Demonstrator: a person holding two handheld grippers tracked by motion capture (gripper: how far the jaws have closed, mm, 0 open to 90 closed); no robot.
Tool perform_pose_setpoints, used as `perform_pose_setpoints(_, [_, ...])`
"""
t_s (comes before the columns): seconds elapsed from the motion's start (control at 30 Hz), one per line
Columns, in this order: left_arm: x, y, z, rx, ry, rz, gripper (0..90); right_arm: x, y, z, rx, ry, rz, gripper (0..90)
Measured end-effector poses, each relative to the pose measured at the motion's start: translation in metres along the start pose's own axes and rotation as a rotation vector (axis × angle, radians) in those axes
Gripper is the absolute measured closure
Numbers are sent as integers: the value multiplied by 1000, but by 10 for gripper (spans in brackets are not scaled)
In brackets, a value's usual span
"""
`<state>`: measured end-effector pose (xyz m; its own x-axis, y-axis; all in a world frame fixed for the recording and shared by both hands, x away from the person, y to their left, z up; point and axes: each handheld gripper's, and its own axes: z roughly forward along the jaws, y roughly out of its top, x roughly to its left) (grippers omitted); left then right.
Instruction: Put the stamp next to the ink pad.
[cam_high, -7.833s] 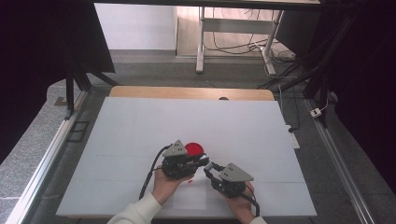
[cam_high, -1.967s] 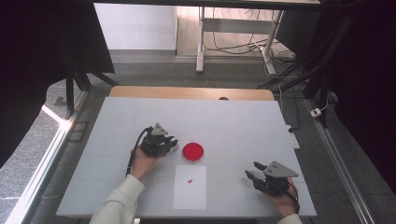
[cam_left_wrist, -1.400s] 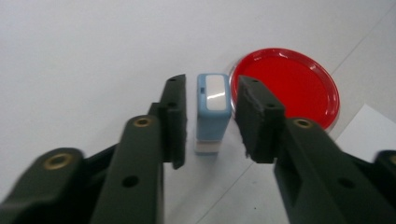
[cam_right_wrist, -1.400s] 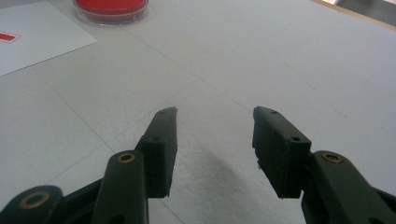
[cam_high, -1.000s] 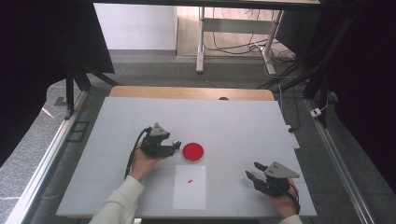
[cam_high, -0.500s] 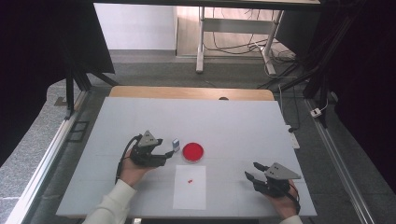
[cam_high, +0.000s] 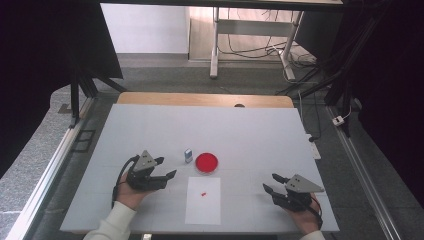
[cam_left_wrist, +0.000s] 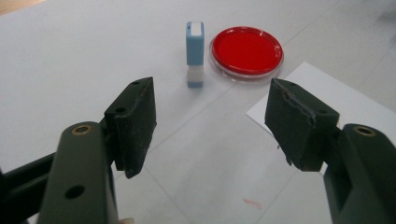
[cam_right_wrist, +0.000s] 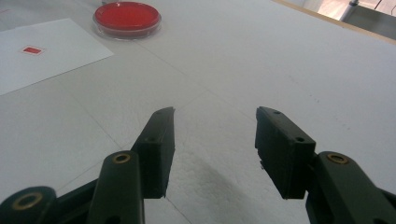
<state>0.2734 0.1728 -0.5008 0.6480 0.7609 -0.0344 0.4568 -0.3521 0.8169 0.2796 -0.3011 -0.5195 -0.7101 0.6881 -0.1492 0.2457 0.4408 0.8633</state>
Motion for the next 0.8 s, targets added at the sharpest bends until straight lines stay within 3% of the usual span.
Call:
perform_pose_setpoints(0.47, [-5, -39, -28, 30, 1, -6, 340, 1, 0, 1, 3, 1, -16, 469])
perform_pose_setpoints(0.8, [0, -49, -38, 33, 10, -22, 340, 3, -1, 3, 7, -2, -25, 468])
